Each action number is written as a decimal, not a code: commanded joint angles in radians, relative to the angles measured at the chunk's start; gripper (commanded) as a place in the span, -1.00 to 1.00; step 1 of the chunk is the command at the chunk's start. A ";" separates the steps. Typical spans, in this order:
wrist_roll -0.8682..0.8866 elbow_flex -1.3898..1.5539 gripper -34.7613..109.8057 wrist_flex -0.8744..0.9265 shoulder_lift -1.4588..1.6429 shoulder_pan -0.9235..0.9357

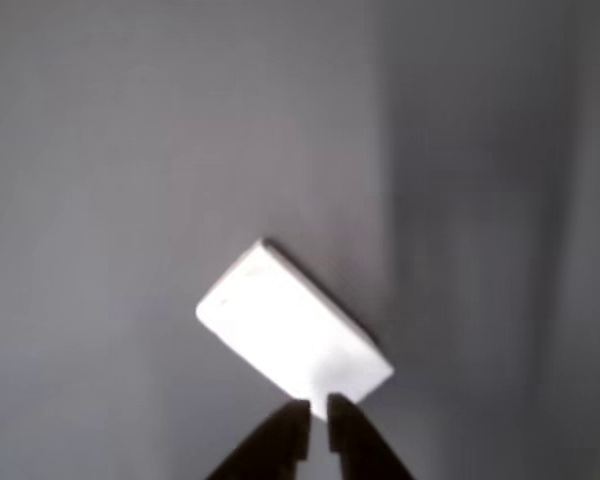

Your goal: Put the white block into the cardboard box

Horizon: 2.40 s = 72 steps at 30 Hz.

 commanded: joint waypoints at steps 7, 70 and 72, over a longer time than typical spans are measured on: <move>0.141 -0.101 -0.54 0.104 -0.006 0.020; 0.910 -0.150 0.12 -0.044 -0.080 0.044; 0.907 -0.150 0.12 -0.049 -0.091 0.044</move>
